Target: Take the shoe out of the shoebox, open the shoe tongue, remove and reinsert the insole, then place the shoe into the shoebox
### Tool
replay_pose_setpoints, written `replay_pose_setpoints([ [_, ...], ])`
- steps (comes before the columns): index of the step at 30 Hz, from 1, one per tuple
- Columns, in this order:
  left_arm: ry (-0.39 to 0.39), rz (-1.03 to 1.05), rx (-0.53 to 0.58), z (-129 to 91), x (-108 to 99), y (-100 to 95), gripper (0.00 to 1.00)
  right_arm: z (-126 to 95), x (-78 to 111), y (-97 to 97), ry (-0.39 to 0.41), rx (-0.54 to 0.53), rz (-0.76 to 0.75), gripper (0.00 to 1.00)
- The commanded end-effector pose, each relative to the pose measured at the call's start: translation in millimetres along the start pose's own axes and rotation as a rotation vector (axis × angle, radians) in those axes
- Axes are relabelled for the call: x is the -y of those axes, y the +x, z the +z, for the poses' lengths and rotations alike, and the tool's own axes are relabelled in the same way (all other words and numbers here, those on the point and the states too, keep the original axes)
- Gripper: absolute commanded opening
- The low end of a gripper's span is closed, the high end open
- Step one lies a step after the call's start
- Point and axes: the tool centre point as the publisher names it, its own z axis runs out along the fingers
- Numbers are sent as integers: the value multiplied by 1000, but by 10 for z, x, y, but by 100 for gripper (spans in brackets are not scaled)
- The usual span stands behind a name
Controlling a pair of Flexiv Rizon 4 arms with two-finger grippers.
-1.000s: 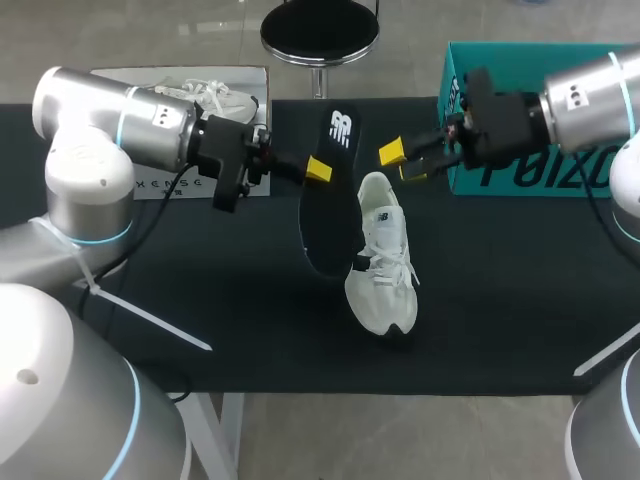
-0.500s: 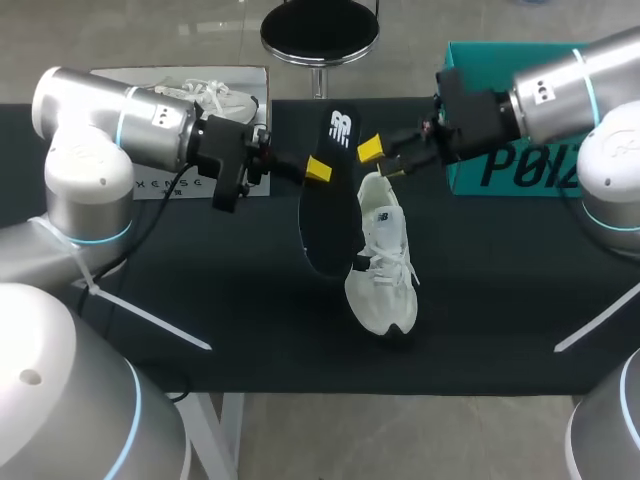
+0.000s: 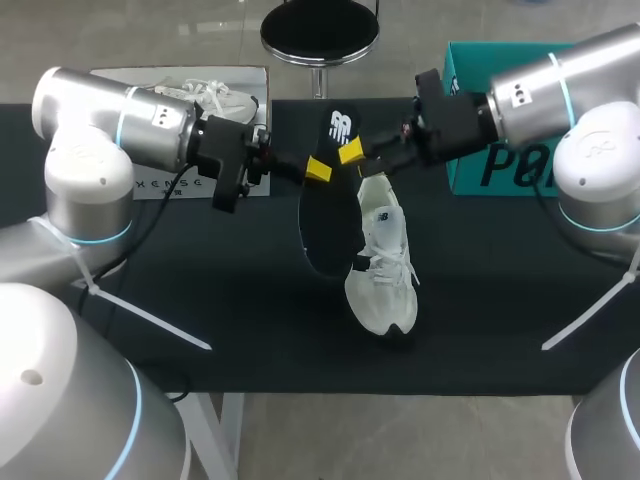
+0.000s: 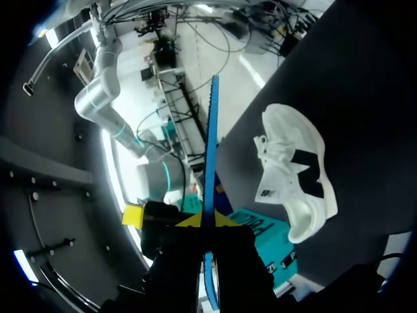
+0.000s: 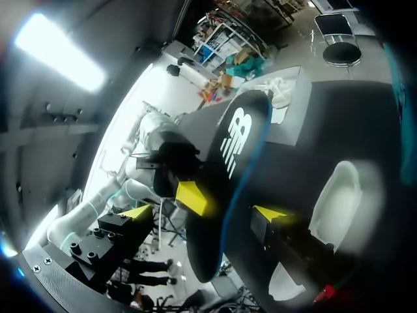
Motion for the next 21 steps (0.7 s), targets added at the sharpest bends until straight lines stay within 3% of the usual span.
replay_pose_setpoints([
  [1, -2, 2, 0, 10, 0, 3, 0, 119, -26, -12, 2, -8, -3, 100],
  [15, -2, 2, 0, 10, 0, 3, 0, 290, 84, -78, 27, -24, 17, 97],
  [16, -2, 2, 0, 10, 0, 3, 0, 291, 85, -78, 26, -23, 17, 79],
  [17, -2, 2, 0, 10, 0, 3, 0, 291, 85, -78, 25, -20, 17, 51],
  [21, -2, 2, 0, 10, 0, 3, 0, 272, 71, -78, 22, -12, 12, 22],
])
